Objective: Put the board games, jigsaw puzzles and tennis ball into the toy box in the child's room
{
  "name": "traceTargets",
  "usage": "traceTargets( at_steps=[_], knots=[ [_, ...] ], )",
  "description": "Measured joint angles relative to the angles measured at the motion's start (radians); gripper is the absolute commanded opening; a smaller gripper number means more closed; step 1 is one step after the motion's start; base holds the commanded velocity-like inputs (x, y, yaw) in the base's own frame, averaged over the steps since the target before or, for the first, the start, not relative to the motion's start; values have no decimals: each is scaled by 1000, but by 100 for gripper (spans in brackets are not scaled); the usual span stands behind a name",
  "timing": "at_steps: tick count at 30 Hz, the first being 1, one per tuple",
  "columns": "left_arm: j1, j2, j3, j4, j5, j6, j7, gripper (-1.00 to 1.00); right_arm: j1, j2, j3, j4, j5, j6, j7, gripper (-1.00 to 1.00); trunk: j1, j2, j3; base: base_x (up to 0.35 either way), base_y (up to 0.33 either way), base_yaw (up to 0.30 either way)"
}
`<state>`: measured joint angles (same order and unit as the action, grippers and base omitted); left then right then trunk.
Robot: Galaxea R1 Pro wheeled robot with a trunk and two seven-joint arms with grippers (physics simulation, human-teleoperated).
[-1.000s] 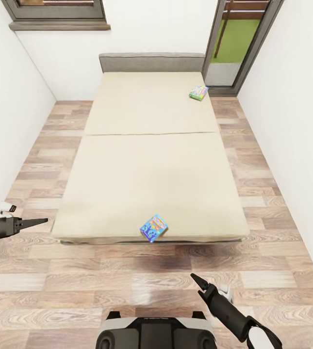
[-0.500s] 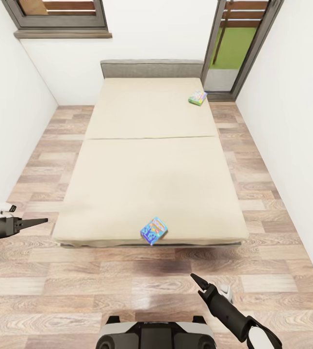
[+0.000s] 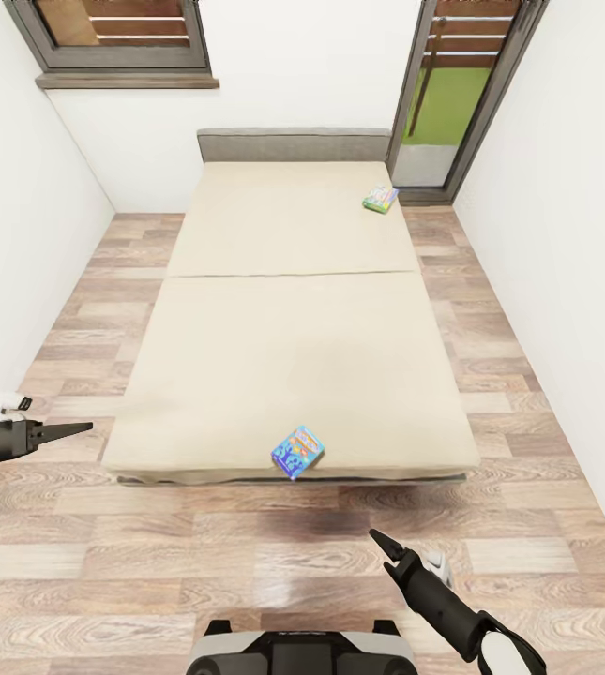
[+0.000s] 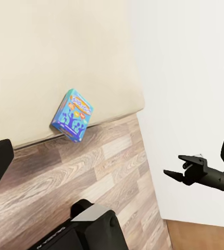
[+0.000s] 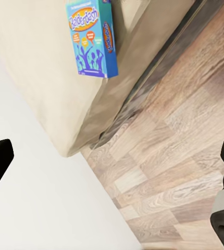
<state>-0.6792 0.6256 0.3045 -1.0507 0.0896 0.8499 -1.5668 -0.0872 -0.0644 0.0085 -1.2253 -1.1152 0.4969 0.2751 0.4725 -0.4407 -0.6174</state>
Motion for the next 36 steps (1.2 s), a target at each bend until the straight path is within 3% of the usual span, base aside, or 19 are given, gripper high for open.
traceTargets(
  at_steps=[36],
  knots=[
    [2,-1,1,1,1,-53,0,100,0,-1,-2,1,0,0,-1,100,0,0,60,0,0,0]
  ],
)
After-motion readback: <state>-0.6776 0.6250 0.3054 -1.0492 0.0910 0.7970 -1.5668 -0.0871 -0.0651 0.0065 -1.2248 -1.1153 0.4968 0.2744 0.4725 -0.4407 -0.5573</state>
